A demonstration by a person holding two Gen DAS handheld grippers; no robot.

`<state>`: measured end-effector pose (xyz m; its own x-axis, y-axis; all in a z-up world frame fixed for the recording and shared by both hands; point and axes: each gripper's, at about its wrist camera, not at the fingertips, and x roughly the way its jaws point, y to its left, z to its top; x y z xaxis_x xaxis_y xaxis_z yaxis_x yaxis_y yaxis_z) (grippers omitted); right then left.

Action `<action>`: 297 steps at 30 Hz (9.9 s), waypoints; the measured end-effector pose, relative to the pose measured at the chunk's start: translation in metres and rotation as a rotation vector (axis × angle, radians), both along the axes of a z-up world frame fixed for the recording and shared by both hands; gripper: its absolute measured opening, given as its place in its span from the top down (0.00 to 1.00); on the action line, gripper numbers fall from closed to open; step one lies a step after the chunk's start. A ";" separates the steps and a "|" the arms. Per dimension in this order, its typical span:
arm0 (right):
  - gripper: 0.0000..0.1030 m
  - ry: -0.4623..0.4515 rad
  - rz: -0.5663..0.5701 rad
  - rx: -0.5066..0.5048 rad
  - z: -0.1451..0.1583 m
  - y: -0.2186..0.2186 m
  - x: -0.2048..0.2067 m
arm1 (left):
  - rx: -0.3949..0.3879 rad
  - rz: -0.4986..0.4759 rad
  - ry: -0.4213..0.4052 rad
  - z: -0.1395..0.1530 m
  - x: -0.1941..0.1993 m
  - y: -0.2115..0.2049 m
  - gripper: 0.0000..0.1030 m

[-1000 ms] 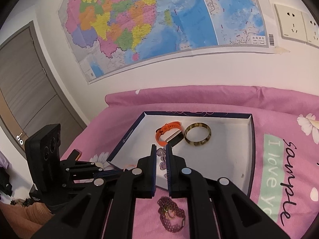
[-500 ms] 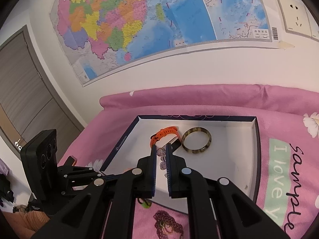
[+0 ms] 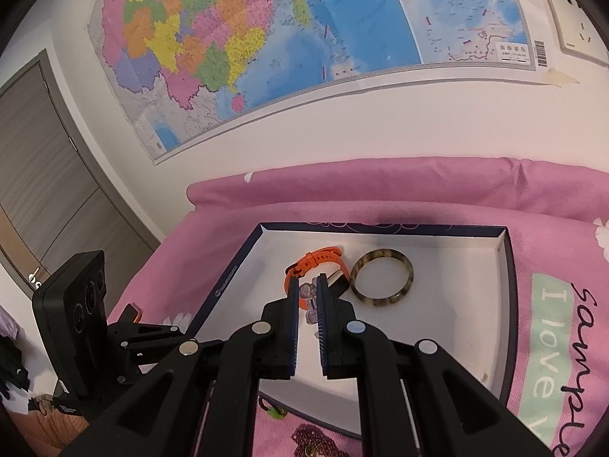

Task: Organize jewelry
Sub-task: 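Lower the pink clip with the left tool while the right tool lowers the crystal bracelet into the box, then grasp the maroon beaded necklace with the right tool and lift it, then grasp the black ring with the left tool while the right tool carries the necklace toward the box, then carry the black ring into the box with the left tool while the right tool lowers the necklace in, then open both tools and withdraw them from the box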

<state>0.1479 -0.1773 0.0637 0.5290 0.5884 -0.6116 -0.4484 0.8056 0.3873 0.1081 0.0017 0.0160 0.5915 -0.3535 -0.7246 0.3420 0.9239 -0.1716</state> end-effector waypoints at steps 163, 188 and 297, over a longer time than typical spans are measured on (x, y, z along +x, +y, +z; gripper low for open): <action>0.98 -0.024 0.061 -0.052 -0.009 -0.037 -0.087 | 0.080 0.023 -0.066 -0.001 -0.085 0.011 0.78; 0.98 -0.056 0.052 -0.043 0.004 -0.027 -0.054 | 0.060 0.023 -0.109 0.017 -0.055 0.001 0.78; 0.76 0.031 0.078 -0.111 -0.032 -0.030 -0.077 | 0.062 0.019 -0.093 0.005 -0.071 0.012 0.67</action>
